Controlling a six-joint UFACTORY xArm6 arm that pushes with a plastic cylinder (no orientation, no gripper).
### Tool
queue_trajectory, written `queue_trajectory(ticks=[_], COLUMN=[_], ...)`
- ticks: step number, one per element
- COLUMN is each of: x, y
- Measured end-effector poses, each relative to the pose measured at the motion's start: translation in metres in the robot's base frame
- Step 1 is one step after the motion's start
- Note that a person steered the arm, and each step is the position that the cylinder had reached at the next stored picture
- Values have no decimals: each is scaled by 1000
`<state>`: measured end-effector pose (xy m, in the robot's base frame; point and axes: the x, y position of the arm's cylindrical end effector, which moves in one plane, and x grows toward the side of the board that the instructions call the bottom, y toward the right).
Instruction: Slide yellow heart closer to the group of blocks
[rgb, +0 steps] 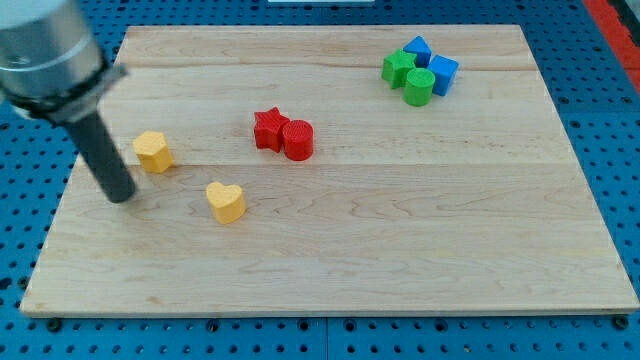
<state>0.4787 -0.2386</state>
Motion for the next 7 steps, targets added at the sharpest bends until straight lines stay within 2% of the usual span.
queue_trajectory(ticks=[1, 2, 3, 4, 5, 6, 7], x=[-45, -61, -53, 9, 39, 25, 11], y=[-1, 42, 101, 86, 107, 162, 191])
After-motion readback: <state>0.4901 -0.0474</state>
